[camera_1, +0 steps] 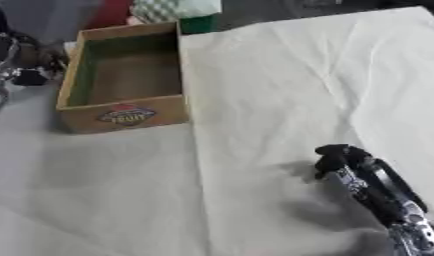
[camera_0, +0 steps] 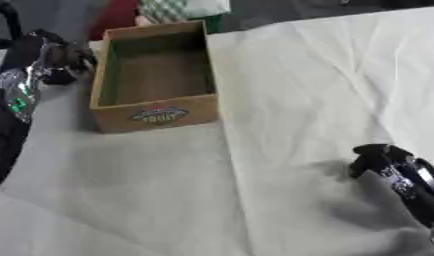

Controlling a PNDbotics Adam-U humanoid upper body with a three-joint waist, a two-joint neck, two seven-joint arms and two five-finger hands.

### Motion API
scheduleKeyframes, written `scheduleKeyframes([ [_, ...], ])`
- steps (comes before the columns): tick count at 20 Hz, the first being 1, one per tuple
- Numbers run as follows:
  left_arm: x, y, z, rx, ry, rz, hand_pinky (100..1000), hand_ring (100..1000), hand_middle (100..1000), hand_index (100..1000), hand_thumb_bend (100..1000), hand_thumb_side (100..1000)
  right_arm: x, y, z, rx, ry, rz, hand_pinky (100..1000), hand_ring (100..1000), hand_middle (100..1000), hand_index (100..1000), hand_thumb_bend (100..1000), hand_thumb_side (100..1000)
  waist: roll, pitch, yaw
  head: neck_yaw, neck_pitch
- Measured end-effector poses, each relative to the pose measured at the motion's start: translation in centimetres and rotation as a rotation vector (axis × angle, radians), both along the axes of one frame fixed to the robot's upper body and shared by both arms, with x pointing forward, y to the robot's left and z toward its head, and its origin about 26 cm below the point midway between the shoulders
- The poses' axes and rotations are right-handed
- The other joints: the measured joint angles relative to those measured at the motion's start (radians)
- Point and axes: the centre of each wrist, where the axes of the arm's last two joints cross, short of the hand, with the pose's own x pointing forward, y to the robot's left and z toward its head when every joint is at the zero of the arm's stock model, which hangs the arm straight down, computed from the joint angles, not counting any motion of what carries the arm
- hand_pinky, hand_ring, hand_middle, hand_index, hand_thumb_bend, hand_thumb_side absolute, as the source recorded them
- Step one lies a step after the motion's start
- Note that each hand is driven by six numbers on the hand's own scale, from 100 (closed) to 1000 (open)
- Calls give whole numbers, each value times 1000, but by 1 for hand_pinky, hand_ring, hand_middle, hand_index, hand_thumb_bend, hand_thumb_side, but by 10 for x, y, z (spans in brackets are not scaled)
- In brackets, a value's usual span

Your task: Pick up objects on the table and place them in the box.

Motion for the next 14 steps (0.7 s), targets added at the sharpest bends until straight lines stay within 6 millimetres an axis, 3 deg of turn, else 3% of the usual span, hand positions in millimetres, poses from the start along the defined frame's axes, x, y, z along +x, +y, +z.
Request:
scheduleKeyframes([
  [1, 0, 1, 1, 0, 11, -1, 780, 762, 752, 766, 423, 168, 0, 0, 0, 0, -1, 0, 756, 538, 546, 753, 100, 697, 0, 0, 0, 0, 0],
  [3, -1, 2, 1, -1, 30, 0, 751, 715, 699, 739, 392, 141, 0, 0, 0, -1, -1, 0, 756, 538, 546, 753, 100, 697, 0, 1, -1, -1, 0],
  [4, -1, 3, -1, -2, 43, 2, 704, 638, 609, 702, 353, 100, 0, 0, 0, -2, -2, 1, 756, 538, 546, 753, 100, 696, -2, 3, -1, -2, 0],
  [6, -2, 4, -4, -2, 58, 7, 644, 520, 500, 628, 247, 100, 0, 0, 1, -2, -2, 1, 756, 538, 546, 753, 100, 693, -5, 6, -1, -3, 0],
  [7, -2, 4, -4, 0, 60, 10, 638, 509, 491, 620, 242, 100, 0, 0, 1, -3, -3, 1, 756, 538, 546, 753, 100, 695, -6, 6, -1, -3, 0],
  [8, -2, 4, -4, 2, 60, 13, 595, 432, 425, 546, 144, 100, 0, 0, 1, -3, -3, 1, 756, 538, 546, 753, 100, 694, -6, 6, -1, -3, 0],
  [10, -2, 4, -4, 7, 52, 20, 546, 351, 340, 463, 100, 100, 1, 0, 1, -3, -4, 2, 757, 538, 546, 753, 100, 693, -6, 6, 0, -3, 0],
  [14, -2, 3, -4, -1, 9, 24, 543, 321, 305, 426, 100, 117, 1, 0, 1, -3, -4, 4, 757, 538, 546, 753, 100, 691, -11, 6, 5, -3, 0],
])
